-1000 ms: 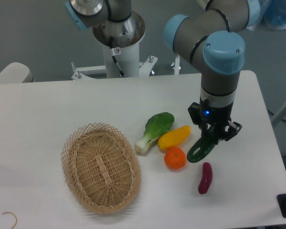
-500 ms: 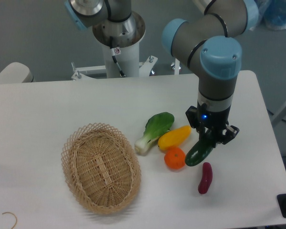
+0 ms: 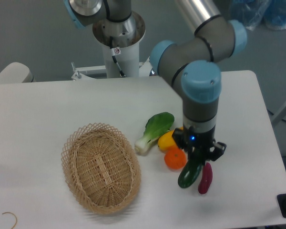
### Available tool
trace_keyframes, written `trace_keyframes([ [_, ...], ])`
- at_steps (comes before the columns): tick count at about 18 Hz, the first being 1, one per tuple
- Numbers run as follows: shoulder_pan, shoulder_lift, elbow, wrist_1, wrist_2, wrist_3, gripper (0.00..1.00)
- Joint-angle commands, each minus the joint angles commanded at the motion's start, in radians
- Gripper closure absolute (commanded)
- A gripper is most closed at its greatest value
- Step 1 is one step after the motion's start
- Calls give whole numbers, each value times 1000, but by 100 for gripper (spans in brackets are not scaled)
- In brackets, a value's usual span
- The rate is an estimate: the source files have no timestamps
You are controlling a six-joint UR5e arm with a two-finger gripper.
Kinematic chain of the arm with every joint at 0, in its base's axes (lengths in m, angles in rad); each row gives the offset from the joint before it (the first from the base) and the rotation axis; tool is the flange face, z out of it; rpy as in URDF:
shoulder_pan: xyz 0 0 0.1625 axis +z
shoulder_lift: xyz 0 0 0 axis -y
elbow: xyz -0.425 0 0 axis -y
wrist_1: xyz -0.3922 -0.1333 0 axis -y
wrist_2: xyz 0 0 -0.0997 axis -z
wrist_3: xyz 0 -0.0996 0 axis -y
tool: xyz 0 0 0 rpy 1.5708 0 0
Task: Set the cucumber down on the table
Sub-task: 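Carry the cucumber toward the table space beside the wicker basket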
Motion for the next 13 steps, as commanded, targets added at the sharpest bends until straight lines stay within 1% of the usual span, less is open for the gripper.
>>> trace_keyframes([
  [1,-12,-17,0,14,3,-20,68],
  [5,-35,-61,2,26,3,-71,67],
  [7,-64,-97,3,60,6,-88,67],
  [9,-74,-126,-5,95,37,-106,67],
  [11,-91,-147,2,103,81,-106,67],
  [13,-97,-158,-8,109,89,-99,67],
])
